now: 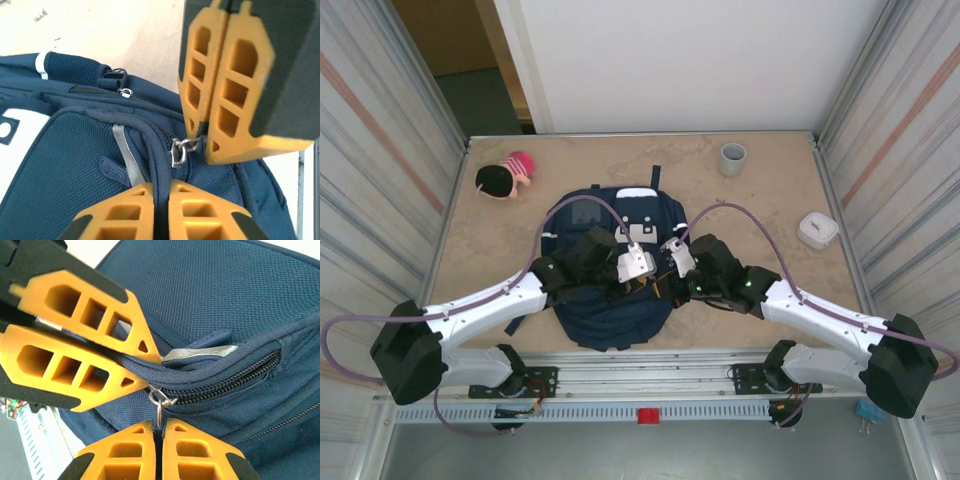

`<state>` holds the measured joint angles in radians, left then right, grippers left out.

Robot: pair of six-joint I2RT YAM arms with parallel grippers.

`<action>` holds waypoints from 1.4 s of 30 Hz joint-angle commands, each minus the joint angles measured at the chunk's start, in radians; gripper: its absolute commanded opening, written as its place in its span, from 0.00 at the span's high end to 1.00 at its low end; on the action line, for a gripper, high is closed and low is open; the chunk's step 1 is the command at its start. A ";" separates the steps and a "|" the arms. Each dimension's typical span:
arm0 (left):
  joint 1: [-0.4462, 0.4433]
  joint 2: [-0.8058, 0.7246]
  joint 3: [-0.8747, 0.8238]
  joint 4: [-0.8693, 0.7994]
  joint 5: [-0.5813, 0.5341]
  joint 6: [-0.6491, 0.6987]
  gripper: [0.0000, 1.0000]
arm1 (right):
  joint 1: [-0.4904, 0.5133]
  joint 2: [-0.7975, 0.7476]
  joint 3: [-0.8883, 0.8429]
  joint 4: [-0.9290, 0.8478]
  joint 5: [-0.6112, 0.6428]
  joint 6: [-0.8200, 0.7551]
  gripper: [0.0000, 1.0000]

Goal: Pack books, pencil case, and school supplies into a backpack

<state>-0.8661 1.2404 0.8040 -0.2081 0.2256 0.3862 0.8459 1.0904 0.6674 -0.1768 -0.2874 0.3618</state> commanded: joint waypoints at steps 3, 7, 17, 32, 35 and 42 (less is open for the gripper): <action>0.010 -0.050 -0.027 -0.027 -0.006 0.053 0.97 | -0.016 -0.044 0.049 -0.053 0.139 0.061 1.00; 0.010 -0.063 -0.029 -0.029 0.054 0.056 0.98 | -0.054 -0.053 0.031 -0.050 0.208 0.118 1.00; -0.001 -0.128 -0.058 -0.017 0.226 0.106 0.99 | -0.175 -0.007 -0.017 0.023 0.278 0.249 1.00; -0.014 -0.167 -0.117 0.039 0.202 0.145 0.99 | -0.178 0.073 0.011 0.101 0.114 0.183 1.00; -0.014 -0.165 -0.112 0.026 0.163 0.156 0.99 | -0.179 0.072 0.051 0.004 -0.036 0.022 1.00; -0.014 -0.118 -0.034 -0.155 0.092 0.235 0.98 | -0.237 0.094 0.103 -0.130 -0.306 -0.267 1.00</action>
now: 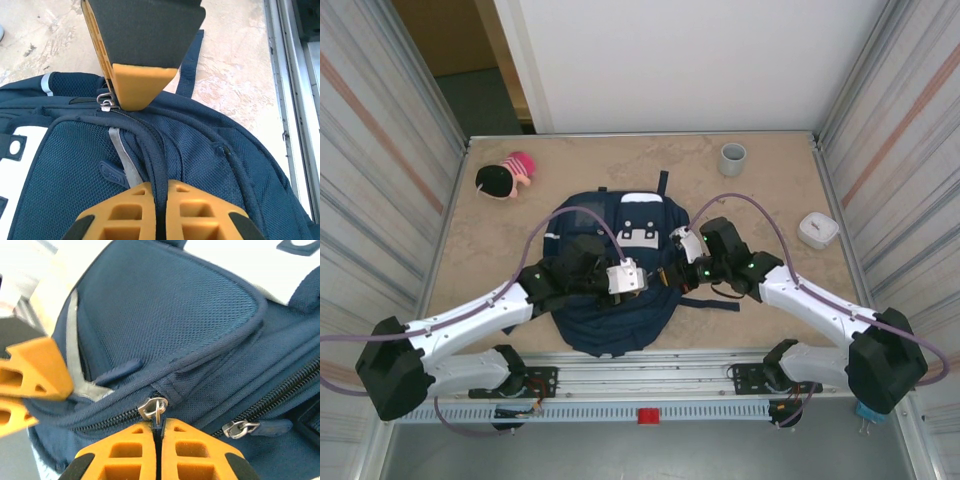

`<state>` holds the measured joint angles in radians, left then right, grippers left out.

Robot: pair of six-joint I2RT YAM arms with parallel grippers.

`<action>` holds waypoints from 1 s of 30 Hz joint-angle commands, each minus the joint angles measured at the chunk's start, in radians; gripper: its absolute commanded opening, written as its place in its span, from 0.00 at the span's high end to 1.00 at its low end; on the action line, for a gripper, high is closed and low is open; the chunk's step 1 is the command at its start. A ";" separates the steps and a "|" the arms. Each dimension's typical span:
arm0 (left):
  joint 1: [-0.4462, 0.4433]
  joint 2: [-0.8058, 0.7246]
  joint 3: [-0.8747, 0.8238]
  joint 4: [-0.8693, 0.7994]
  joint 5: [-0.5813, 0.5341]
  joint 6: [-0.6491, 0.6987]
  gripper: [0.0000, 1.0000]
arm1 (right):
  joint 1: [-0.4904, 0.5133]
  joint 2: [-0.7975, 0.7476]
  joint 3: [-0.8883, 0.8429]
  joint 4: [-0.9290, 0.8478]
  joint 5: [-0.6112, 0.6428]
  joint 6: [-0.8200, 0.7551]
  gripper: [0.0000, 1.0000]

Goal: Pack books, pencil case, and school supplies into a backpack

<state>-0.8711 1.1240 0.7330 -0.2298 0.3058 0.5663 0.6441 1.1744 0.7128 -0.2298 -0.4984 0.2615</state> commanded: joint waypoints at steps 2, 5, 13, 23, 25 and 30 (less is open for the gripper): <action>-0.007 -0.001 0.039 -0.134 0.001 0.062 0.97 | -0.024 0.023 0.085 -0.117 -0.107 -0.226 1.00; -0.007 -0.001 0.043 -0.143 -0.009 0.082 0.97 | -0.008 0.029 0.113 -0.173 -0.089 -0.319 1.00; -0.005 -0.005 0.051 -0.171 -0.061 0.137 0.96 | -0.038 0.091 0.196 -0.318 -0.055 -0.448 1.00; -0.014 -0.003 0.062 -0.126 -0.099 0.044 0.74 | -0.080 0.204 0.279 -0.347 0.036 -0.414 0.96; -0.014 -0.009 0.075 -0.118 -0.124 -0.053 0.55 | -0.080 0.174 0.288 -0.354 0.034 -0.383 0.78; -0.009 -0.089 0.091 -0.121 -0.225 -0.322 0.23 | -0.078 0.020 0.303 -0.374 0.226 -0.221 0.37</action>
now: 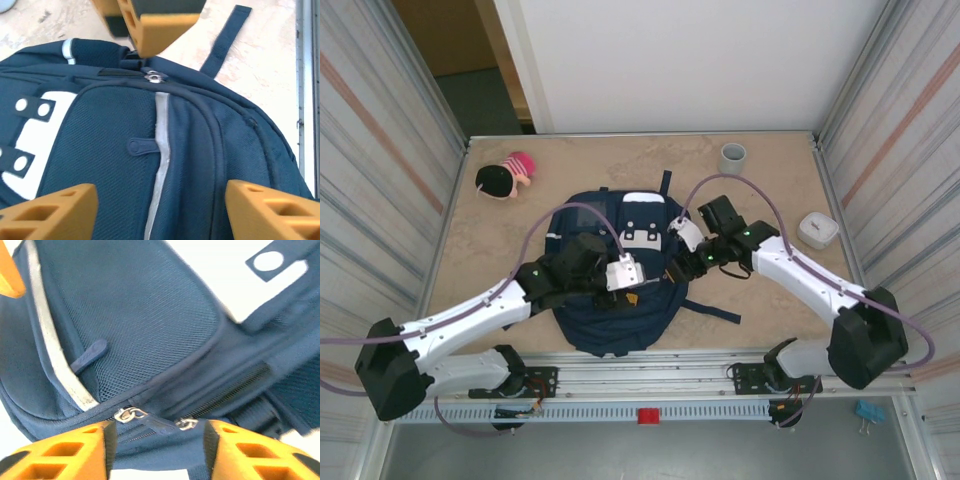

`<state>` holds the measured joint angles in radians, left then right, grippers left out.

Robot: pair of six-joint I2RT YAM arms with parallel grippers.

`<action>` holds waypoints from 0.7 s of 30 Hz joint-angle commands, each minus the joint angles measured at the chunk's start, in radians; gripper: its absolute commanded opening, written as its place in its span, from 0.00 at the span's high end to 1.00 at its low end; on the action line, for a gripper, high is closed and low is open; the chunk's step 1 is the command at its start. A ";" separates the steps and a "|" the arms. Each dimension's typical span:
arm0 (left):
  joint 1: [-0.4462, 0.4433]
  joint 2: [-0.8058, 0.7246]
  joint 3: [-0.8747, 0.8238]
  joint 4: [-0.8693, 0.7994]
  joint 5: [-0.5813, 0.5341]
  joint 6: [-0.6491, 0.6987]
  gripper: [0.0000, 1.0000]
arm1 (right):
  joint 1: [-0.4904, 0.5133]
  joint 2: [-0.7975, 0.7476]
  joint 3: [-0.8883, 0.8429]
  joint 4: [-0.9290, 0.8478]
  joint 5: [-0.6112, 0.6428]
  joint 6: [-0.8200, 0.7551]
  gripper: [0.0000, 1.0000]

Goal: Pack books, pencil case, and school supplies into a backpack

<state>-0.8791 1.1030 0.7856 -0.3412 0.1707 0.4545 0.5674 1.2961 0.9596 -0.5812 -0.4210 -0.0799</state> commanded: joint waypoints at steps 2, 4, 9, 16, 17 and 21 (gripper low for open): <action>0.031 -0.113 0.035 -0.026 -0.156 -0.335 0.18 | -0.001 -0.149 0.073 -0.063 0.230 0.225 0.32; 0.083 -0.155 0.028 -0.055 -0.173 -0.471 0.16 | 0.002 -0.181 0.093 -0.113 0.258 0.337 0.29; 0.176 -0.213 0.002 -0.173 -0.182 -0.752 0.14 | 0.100 -0.228 0.052 -0.135 0.272 0.581 0.18; 0.190 -0.154 -0.076 -0.240 -0.178 -0.906 0.15 | 0.321 -0.114 -0.024 -0.015 0.378 0.715 0.19; 0.189 -0.141 -0.091 -0.241 -0.193 -0.923 0.15 | 0.335 -0.084 -0.032 0.006 0.407 0.742 0.20; 0.190 -0.065 -0.144 -0.251 -0.287 -0.974 0.17 | 0.345 0.049 -0.074 0.029 0.533 0.794 0.24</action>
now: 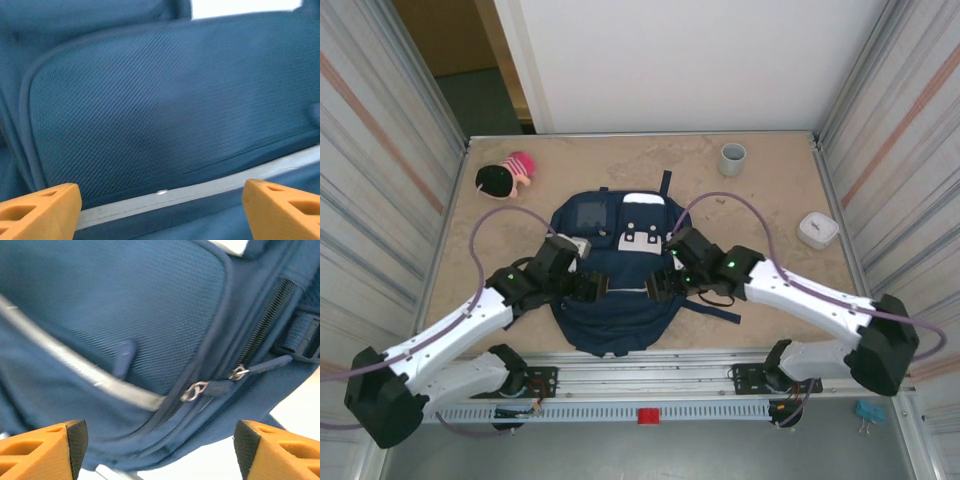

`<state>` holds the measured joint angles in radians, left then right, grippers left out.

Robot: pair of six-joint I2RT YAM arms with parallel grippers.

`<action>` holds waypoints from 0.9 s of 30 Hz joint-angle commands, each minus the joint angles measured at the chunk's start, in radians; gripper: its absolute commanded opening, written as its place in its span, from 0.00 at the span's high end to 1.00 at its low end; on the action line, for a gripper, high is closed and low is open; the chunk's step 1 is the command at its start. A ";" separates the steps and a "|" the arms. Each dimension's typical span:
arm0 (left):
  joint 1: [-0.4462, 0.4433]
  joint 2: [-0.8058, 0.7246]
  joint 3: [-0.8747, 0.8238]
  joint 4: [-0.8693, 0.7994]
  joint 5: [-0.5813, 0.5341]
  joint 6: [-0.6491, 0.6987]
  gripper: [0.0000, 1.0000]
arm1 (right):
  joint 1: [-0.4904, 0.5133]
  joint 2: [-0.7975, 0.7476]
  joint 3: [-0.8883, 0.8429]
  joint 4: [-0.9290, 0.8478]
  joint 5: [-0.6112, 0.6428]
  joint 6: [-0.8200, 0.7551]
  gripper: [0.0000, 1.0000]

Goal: Pack books, pencil case, and school supplies into a backpack

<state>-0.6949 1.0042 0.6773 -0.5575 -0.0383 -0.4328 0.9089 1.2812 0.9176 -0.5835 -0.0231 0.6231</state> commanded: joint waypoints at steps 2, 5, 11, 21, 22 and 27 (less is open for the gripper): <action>0.006 0.084 -0.069 -0.014 -0.098 -0.093 0.17 | 0.002 0.113 -0.065 0.062 0.179 0.101 0.26; 0.008 0.167 -0.105 0.032 -0.104 -0.105 0.17 | -0.007 0.174 -0.121 0.141 0.197 0.115 0.27; -0.008 0.218 -0.018 -0.005 -0.109 -0.133 0.12 | -0.004 0.169 -0.136 0.133 0.277 0.082 0.25; 0.237 -0.019 0.105 -0.067 -0.002 -0.123 0.01 | -0.267 -0.165 -0.120 0.183 0.004 -0.003 0.17; 0.291 -0.017 0.098 -0.056 0.034 -0.116 0.02 | -0.304 -0.161 -0.123 0.205 -0.034 -0.001 0.16; 0.422 0.061 0.044 0.062 0.163 -0.082 0.08 | -0.367 -0.037 -0.109 0.282 -0.148 0.004 0.18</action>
<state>-0.2970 1.0218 0.7540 -0.5438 0.0238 -0.5438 0.5468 1.1809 0.8021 -0.3504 -0.0643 0.6434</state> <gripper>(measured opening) 0.932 0.821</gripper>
